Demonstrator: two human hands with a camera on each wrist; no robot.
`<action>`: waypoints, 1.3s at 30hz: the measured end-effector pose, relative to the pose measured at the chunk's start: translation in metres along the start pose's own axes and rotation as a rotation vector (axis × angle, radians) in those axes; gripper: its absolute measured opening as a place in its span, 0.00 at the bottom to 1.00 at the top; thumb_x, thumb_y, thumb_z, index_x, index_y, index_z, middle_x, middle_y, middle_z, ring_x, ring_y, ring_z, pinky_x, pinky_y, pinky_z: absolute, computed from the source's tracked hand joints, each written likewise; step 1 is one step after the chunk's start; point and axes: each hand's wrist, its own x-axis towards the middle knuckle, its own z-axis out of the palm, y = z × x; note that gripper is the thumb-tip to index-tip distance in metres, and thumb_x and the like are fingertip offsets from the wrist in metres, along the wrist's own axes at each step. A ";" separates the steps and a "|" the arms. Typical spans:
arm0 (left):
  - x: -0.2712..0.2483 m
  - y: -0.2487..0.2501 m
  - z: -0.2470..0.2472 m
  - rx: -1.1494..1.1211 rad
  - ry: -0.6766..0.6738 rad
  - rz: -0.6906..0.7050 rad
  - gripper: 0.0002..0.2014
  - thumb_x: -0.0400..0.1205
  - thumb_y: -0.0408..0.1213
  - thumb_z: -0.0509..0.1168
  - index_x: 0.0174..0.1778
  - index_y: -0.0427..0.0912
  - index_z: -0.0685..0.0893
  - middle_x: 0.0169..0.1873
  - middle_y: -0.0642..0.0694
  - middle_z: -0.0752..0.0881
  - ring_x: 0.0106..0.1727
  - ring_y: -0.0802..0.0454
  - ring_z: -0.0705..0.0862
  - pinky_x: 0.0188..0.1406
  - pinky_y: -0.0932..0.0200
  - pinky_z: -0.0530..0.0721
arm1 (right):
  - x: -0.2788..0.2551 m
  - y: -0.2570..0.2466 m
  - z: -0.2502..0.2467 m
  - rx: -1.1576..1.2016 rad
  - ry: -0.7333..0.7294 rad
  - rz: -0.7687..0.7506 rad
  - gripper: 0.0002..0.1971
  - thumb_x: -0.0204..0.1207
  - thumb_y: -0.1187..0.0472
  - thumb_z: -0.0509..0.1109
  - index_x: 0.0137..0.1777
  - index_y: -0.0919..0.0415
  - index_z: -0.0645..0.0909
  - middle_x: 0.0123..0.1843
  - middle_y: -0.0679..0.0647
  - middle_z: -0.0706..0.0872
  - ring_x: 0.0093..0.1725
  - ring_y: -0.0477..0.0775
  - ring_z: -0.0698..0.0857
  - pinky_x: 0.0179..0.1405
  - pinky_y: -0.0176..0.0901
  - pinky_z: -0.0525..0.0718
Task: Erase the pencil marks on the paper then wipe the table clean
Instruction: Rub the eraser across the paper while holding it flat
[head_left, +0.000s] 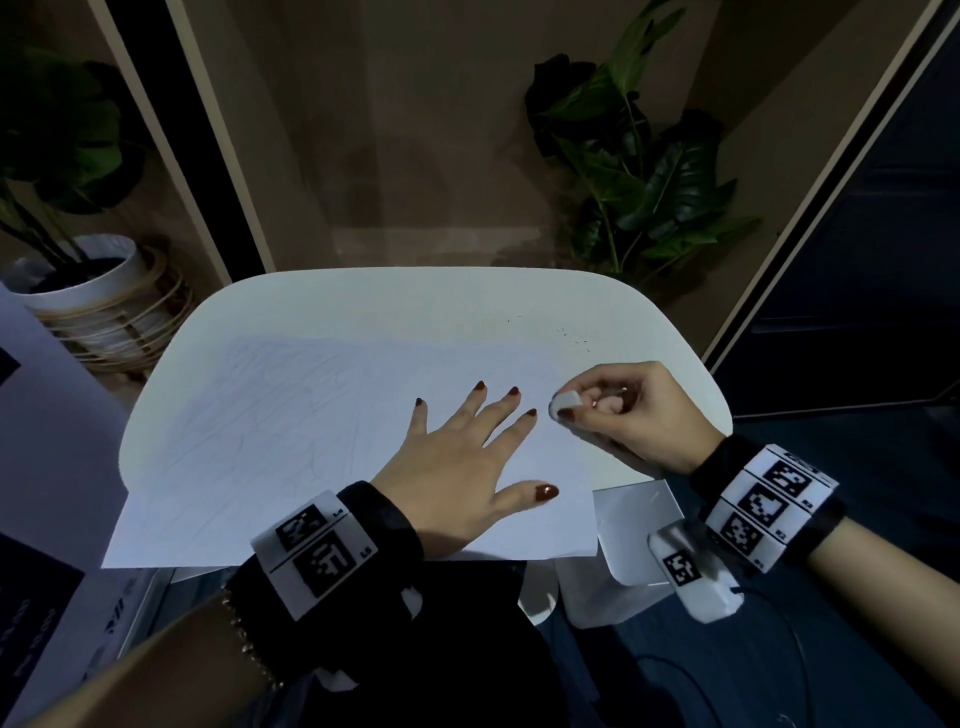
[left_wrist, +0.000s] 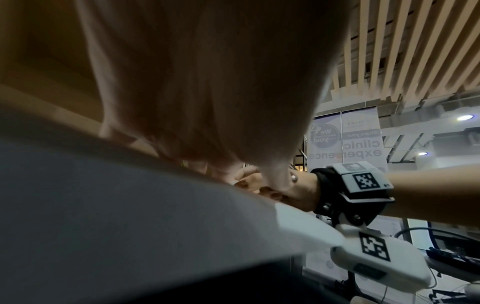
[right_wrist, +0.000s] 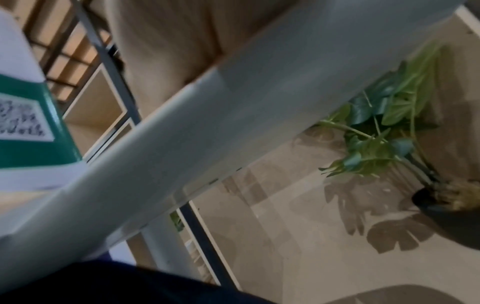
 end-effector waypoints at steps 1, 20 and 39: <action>0.000 0.000 0.001 0.006 0.005 -0.005 0.37 0.84 0.66 0.40 0.87 0.56 0.39 0.85 0.58 0.34 0.85 0.53 0.31 0.81 0.30 0.39 | 0.000 0.000 -0.001 -0.016 -0.030 0.002 0.05 0.72 0.73 0.78 0.47 0.70 0.89 0.33 0.66 0.79 0.30 0.48 0.76 0.34 0.29 0.79; 0.003 0.001 0.005 0.095 0.000 -0.029 0.31 0.88 0.59 0.37 0.86 0.56 0.35 0.84 0.57 0.31 0.85 0.52 0.30 0.81 0.29 0.44 | -0.002 0.002 -0.009 -0.030 -0.195 0.016 0.08 0.68 0.65 0.83 0.46 0.63 0.91 0.33 0.66 0.84 0.32 0.55 0.78 0.40 0.41 0.80; 0.000 0.003 0.002 0.105 -0.003 -0.039 0.31 0.88 0.59 0.37 0.86 0.56 0.36 0.84 0.57 0.32 0.85 0.52 0.31 0.82 0.30 0.44 | -0.004 0.000 -0.013 -0.121 -0.294 0.020 0.11 0.64 0.58 0.84 0.47 0.55 0.93 0.38 0.69 0.87 0.36 0.57 0.80 0.42 0.45 0.78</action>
